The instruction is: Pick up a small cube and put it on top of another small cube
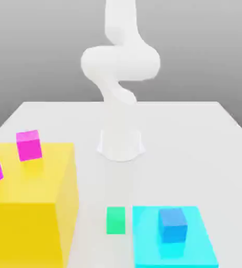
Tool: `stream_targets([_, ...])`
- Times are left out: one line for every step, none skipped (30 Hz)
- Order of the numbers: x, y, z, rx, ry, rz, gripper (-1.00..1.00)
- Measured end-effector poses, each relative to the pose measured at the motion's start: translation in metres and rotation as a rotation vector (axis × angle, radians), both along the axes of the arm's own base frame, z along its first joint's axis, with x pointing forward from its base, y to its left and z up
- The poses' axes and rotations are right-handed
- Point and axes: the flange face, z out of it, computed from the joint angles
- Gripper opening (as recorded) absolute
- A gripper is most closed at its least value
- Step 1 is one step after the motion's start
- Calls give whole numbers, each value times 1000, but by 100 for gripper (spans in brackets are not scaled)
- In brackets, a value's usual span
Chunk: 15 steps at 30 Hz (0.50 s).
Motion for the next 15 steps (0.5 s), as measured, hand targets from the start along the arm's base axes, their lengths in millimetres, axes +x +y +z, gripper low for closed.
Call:
stream_targets([10,0,-16,29,24,-37,0])
stream_targets([19,0,-31,56,47,-73,0])
stream_targets([27,-1,-46,83,69,-109,0])
stream_targets([34,-1,-61,108,91,-146,0])
stream_targets([41,-2,-76,133,113,-182,0])
stream_targets([47,-2,-92,156,135,-219,0])
stream_targets([52,-3,-107,180,156,-257,0])
stream_targets([57,-3,-123,202,177,-295,0])
stream_targets([61,-4,-139,224,198,-334,0])
stream_targets([65,-4,-154,245,218,-373,0])
stream_targets([68,-5,-170,266,239,-412,0])
stream_targets([71,-6,-186,286,259,-452,0])
stream_targets([73,-6,-202,306,279,-493,0])
stream_targets([74,-7,-218,324,298,-534,0])
stream_targets([75,-8,-233,343,317,-575,0])
